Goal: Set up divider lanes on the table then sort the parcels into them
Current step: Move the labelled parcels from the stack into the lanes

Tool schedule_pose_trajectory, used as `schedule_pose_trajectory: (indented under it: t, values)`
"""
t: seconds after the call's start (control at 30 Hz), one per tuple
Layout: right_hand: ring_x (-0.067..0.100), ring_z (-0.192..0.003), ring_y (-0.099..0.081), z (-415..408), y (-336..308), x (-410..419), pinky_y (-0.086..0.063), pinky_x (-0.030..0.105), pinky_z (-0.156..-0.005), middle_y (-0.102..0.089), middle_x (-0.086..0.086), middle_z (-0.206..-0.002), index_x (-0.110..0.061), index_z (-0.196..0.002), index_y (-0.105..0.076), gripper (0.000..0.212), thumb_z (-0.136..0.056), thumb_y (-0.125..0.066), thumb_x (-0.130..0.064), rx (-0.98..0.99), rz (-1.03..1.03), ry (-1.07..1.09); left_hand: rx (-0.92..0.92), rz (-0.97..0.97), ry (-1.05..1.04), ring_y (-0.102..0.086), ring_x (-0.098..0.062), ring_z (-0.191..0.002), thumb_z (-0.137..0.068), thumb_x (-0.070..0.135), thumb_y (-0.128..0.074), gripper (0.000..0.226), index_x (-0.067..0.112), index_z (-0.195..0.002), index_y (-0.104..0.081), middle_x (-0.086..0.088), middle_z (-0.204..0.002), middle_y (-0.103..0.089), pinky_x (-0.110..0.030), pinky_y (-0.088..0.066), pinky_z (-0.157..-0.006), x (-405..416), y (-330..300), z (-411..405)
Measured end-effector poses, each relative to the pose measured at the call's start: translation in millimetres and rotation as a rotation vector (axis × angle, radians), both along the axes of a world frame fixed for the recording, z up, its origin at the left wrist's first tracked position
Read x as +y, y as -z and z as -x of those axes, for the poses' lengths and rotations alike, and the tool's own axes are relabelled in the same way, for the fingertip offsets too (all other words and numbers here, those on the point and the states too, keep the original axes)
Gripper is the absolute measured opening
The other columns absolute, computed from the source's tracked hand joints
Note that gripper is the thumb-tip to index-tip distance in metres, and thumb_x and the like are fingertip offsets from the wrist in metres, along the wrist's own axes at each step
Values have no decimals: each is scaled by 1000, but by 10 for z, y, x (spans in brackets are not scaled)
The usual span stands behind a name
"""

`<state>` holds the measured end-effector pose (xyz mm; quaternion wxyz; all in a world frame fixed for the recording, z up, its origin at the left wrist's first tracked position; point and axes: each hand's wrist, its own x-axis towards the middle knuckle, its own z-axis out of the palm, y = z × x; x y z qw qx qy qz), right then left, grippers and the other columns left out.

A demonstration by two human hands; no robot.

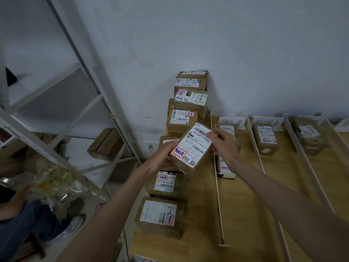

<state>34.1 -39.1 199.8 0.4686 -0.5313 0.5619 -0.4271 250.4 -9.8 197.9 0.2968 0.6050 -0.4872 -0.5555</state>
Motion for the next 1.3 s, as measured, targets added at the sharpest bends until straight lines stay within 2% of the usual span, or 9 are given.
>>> schedule_pose_trajectory:
  t: [0.1,0.27,0.47,0.6,0.77,0.87,1.1,1.23,1.3]
  values:
    - [12,-89,-70,35,-28,-12,-58,41,-81,-75,-8,-87,-40,-91,-63,16,-96,-58,-26,3,-2,-24,-17,-2,76,-67,-16,-106,-91,67,-45,54,27,-125,-57,5,-114,-71,-30,-53,-84,41,-12,31]
    - [3,-76,-69,39,-83,11,-50,13,-59,-73,-13,-82,-30,-98,-66,12,-96,-56,-23,33,38,-45,-37,26,96,-69,-14,-100,-82,70,-51,62,23,-123,-54,3,-110,-72,-28,-55,-84,135,22,90]
    - [12,-94,-71,-11,-23,133,-60,31,-78,-67,-2,-116,-21,-133,-45,45,-95,-62,-35,-133,-3,13,33,77,1,-70,-14,-98,-96,55,-47,43,25,-125,-58,3,-110,-73,-29,-55,-85,227,111,242]
    - [15,-102,-69,16,163,316,-53,41,-97,-70,-2,-116,-23,-135,-38,57,-92,-56,-56,-245,-189,-21,81,79,-101,-71,-14,-95,-96,56,-46,39,28,-120,-61,6,-104,-75,-29,-54,-82,201,202,386]
    - [14,-102,-70,113,293,419,-53,44,-97,-72,-4,-114,-31,-145,-35,66,-89,-58,-59,-322,-259,-14,121,69,-146,-72,-16,-91,-98,49,-48,27,29,-110,-61,10,-88,-75,-34,-57,-83,156,239,615]
    - [10,-96,-72,238,269,470,-55,35,-82,-74,-6,-110,-32,-142,-41,56,-93,-55,-55,-309,-265,23,114,69,-118,-70,-15,-91,-98,48,-49,17,34,-98,-60,11,-86,-75,-35,-55,-85,136,218,741]
    - [6,-87,-73,590,233,565,-55,30,-69,-76,-7,-100,-28,-134,-46,52,-92,-56,-58,-303,-309,157,36,84,108,-67,-10,-98,-89,73,-36,47,40,-109,-63,12,-99,-74,-33,-51,-88,92,290,1093]
    - [8,-90,-73,860,267,629,-56,32,-74,-76,-7,-102,-28,-131,-52,55,-89,-57,-62,-296,-318,237,-45,117,222,-65,-15,-105,-75,93,-26,79,40,-120,-63,11,-109,-72,-39,-48,-97,27,397,1317]
    - [9,-90,-73,1009,291,651,-56,34,-77,-76,-7,-101,-28,-131,-53,56,-87,-59,-62,-287,-333,294,-102,160,273,-61,-12,-112,-79,91,-20,77,44,-125,-61,15,-118,-68,-39,-43,-100,6,414,1443]
